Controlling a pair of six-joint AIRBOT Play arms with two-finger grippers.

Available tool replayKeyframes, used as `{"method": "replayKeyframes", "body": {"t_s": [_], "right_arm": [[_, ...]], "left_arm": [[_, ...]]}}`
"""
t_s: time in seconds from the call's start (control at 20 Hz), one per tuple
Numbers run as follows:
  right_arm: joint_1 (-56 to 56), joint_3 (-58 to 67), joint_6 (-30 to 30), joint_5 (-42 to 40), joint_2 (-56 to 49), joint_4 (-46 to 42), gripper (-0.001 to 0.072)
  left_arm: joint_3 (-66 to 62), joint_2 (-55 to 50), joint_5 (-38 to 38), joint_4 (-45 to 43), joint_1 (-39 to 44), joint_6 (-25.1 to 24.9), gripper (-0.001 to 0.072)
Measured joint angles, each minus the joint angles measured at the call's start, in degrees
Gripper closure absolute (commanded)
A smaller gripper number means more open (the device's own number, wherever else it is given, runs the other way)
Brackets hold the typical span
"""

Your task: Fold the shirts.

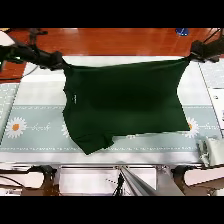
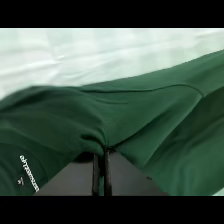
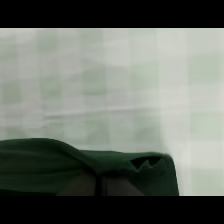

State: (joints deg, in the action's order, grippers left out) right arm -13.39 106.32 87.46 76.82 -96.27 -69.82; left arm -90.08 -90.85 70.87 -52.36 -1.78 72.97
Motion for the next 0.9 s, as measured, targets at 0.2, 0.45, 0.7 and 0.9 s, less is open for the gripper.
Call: {"method": "replayKeyframes", "body": {"t_s": [0.2,0.45,0.7,0.9], "right_arm": [[-0.02,0.00,-2.05,4.28,-5.31,0.13,0.0442],[-2.91,0.00,-7.82,15.65,-4.37,1.42,0.0395],[-10.01,-2.10,-9.27,23.74,3.67,-5.75,0.0328],[-16.28,-10.32,-9.60,23.93,9.51,-5.81,0.0277]], "left_arm": [[0.02,-5.46,1.73,0.09,2.08,0.13,0.0341],[-2.23,-6.21,12.41,-3.48,-1.79,1.51,0.0390],[3.23,2.45,19.58,-5.49,-10.05,4.04,0.0353],[21.88,12.61,17.25,-5.97,-13.57,4.22,0.0155]]}}
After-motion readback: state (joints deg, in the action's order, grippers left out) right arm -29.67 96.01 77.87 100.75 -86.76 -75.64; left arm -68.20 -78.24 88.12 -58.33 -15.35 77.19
